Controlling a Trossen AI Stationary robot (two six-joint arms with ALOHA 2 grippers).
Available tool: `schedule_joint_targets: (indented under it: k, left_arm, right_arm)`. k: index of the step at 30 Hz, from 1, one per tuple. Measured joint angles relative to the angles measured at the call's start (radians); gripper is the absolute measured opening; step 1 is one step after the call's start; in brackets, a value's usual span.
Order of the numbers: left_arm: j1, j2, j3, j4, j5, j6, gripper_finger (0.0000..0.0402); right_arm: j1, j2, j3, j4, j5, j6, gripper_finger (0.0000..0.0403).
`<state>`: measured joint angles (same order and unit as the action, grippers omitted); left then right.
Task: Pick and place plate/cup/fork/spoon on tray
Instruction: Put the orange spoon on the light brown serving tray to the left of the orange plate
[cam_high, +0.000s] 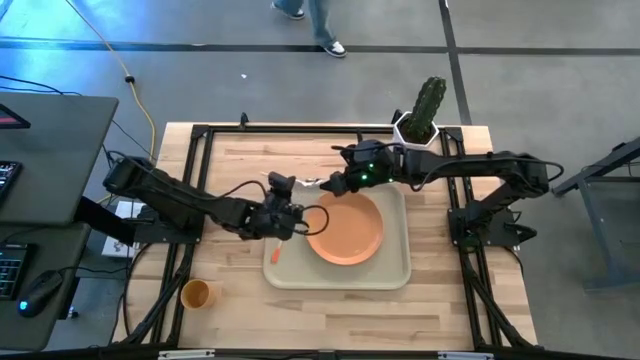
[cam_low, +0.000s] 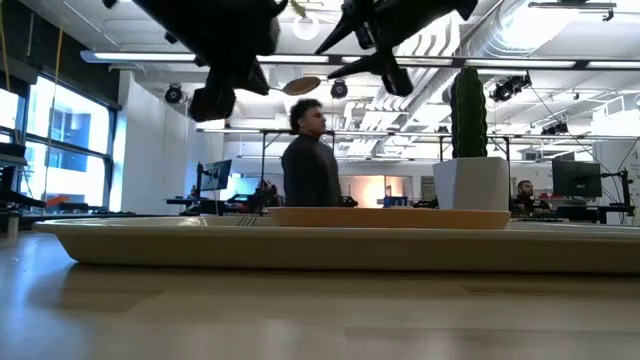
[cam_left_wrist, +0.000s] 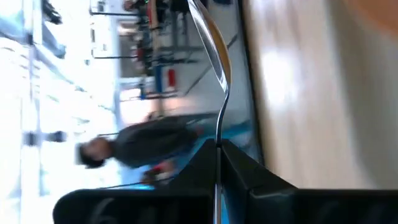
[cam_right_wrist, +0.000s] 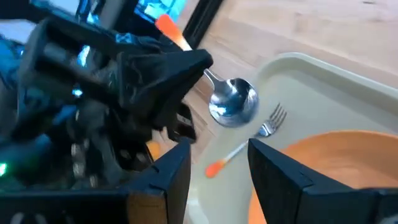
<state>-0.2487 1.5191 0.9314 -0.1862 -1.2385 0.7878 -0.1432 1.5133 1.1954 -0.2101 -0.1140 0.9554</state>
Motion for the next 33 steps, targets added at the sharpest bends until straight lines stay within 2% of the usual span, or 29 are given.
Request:
schedule_joint_targets:
  k: [4, 10, 23, 29, 33]
  left_arm:
    - [0.001, 0.024, 0.002, 0.097, -0.065, 0.168, 0.0001]
    - [-0.001, 0.032, 0.000, 0.185, -0.099, 0.306, 0.0001]
    - [0.007, 0.028, 0.000, 0.185, -0.128, 0.288, 0.0001]
    - [0.013, 0.016, 0.004, 0.201, -0.151, 0.265, 0.0001]
    - [0.013, 0.012, 0.003, 0.192, -0.156, 0.264, 0.0001]
  right_arm:
    - [-0.001, 0.031, 0.000, 0.071, -0.001, 0.061, 0.0151]
    - [0.000, 0.057, 0.003, 0.074, 0.044, 0.111, 0.0151]
    - [-0.011, 0.037, 0.002, 0.055, 0.082, 0.146, 0.0131]
    - [-0.032, 0.015, -0.002, -0.044, 0.158, 0.142, 0.0131]
    - [-0.042, 0.019, -0.002, 0.034, 0.114, 0.145, 0.0130]
